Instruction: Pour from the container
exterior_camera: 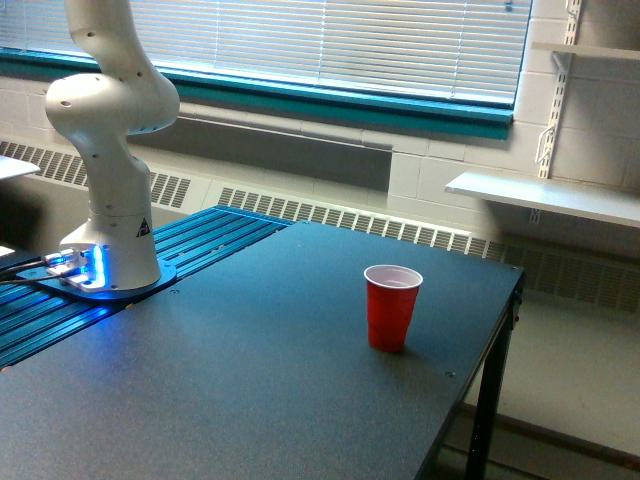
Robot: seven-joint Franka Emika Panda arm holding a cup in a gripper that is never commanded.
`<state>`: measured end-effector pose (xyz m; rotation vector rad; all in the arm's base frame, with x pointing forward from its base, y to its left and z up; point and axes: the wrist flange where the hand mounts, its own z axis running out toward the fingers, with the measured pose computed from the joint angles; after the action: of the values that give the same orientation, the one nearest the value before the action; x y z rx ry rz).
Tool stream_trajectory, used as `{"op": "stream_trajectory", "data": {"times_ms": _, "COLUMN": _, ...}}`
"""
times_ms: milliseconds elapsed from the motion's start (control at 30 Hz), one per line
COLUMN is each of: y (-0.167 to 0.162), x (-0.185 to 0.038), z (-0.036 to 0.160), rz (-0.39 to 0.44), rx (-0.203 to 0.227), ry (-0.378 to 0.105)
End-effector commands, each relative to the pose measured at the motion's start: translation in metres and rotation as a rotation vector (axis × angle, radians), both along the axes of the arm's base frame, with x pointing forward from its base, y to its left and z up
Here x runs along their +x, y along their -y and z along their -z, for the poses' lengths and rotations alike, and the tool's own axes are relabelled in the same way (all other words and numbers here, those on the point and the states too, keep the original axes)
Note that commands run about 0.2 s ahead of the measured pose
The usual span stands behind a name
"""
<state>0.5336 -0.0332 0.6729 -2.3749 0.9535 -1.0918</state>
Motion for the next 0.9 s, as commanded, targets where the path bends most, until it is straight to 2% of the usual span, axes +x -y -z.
{"op": "stream_trajectory", "data": {"times_ms": 33, "y": 0.001, "x": -0.011, "z": 0.026, "rz": -0.065, "rx": -0.066, "ry": -0.018}}
{"op": "stream_trajectory", "data": {"times_ms": 233, "y": 0.000, "x": -0.025, "z": 0.052, "rz": -0.094, "rx": -0.081, "ry": -0.052}}
{"op": "stream_trajectory", "data": {"times_ms": 333, "y": 0.000, "x": -0.034, "z": 0.065, "rz": -0.109, "rx": -0.106, "ry": -0.067}}
{"op": "stream_trajectory", "data": {"times_ms": 400, "y": 0.000, "x": -0.039, "z": 0.074, "rz": -0.113, "rx": -0.102, "ry": -0.079}}
{"op": "stream_trajectory", "data": {"times_ms": 600, "y": -0.006, "x": -0.056, "z": 0.098, "rz": -0.129, "rx": -0.143, "ry": -0.121}}
{"op": "stream_trajectory", "data": {"times_ms": 900, "y": -0.017, "x": -0.076, "z": 0.137, "rz": -0.165, "rx": -0.143, "ry": -0.177}}
